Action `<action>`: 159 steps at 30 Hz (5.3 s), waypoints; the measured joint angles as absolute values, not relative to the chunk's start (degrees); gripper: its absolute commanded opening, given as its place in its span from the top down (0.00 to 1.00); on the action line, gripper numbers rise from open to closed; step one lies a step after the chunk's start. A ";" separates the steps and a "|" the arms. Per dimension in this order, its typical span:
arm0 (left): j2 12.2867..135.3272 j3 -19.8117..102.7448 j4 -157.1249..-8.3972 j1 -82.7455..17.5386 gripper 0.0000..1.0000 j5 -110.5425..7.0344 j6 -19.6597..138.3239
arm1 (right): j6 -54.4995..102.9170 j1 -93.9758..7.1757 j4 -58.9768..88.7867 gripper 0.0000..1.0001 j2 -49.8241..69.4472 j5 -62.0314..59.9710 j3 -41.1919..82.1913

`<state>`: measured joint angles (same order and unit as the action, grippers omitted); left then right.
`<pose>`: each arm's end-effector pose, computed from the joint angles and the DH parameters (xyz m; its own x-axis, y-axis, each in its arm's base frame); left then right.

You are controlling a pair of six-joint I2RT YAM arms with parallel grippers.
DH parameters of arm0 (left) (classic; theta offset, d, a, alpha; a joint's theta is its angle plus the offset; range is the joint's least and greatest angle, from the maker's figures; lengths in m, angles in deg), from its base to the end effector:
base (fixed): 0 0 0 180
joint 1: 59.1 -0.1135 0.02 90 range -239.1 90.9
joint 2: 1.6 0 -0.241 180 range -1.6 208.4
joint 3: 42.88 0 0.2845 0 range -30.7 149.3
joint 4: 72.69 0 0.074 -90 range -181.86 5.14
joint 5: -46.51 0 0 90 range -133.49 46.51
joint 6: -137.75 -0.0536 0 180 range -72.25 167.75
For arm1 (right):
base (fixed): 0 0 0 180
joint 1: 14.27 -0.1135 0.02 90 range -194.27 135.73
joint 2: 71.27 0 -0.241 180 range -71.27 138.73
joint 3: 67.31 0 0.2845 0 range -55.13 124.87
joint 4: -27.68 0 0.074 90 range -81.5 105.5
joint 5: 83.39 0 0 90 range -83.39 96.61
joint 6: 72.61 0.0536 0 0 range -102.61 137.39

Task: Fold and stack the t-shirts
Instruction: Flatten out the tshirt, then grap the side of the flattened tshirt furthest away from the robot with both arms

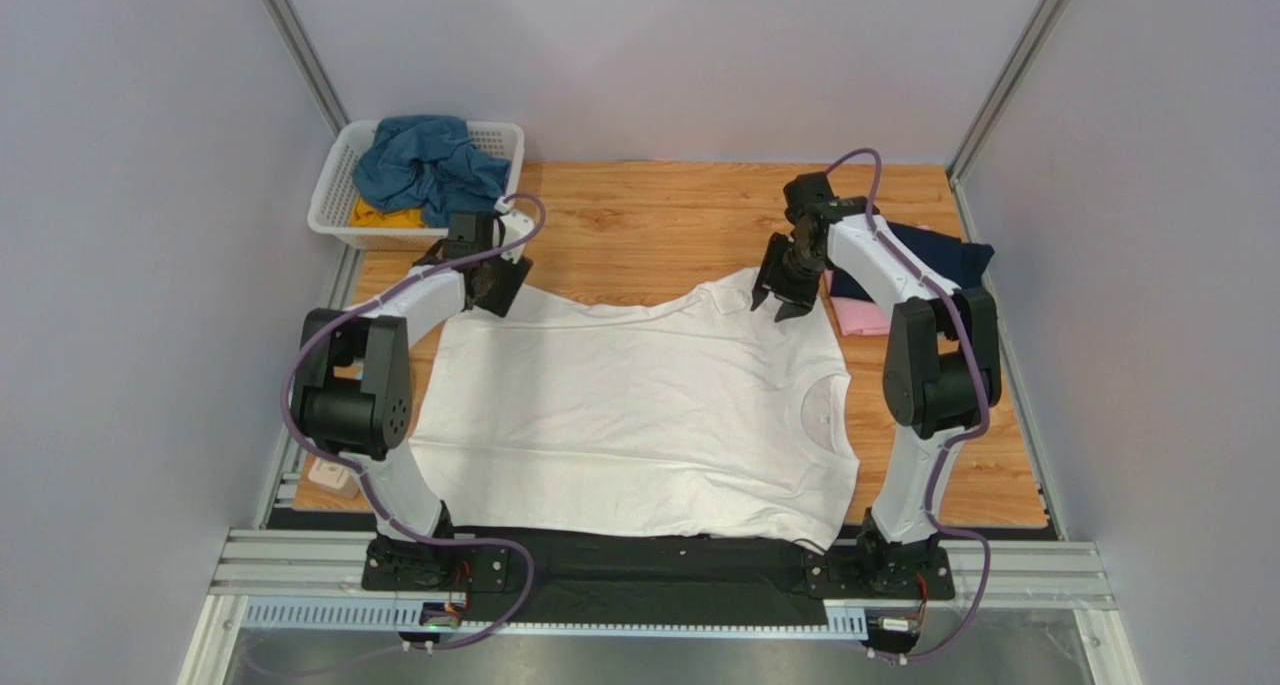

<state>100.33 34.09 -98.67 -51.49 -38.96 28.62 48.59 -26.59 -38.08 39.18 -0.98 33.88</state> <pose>0.4050 -0.0498 0.1303 -0.7000 0.4231 -0.5752 0.3303 0.9061 0.2644 0.4067 0.0961 0.1707 -0.9341 0.3216 -0.1550 0.2795 0.9289 0.2430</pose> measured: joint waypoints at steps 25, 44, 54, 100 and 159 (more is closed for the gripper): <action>106.65 44.21 -103.21 -60.60 0.36 -50.54 44.24 | 47.02 -26.59 -35.81 0.52 36.87 -2.08 30.73; 114.32 52.69 -107.34 -60.71 0.44 -49.75 42.06 | 46.89 -26.04 -35.61 0.52 35.12 -2.54 30.07; 113.62 50.18 -105.55 -60.67 0.47 -51.07 40.90 | 46.91 -25.58 -35.59 0.52 34.97 -3.17 29.97; 105.64 34.66 -86.71 -60.53 0.41 -45.03 42.56 | 46.87 -24.40 -35.39 0.52 31.71 -4.26 26.53; 88.13 13.96 -74.93 -68.93 0.45 -58.34 23.20 | 47.57 -24.38 -32.46 0.51 30.05 -4.72 22.25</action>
<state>88.13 13.96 -74.93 -68.93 -58.34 23.20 47.57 -24.38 -32.46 30.05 -4.72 22.25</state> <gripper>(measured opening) 0.553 0.490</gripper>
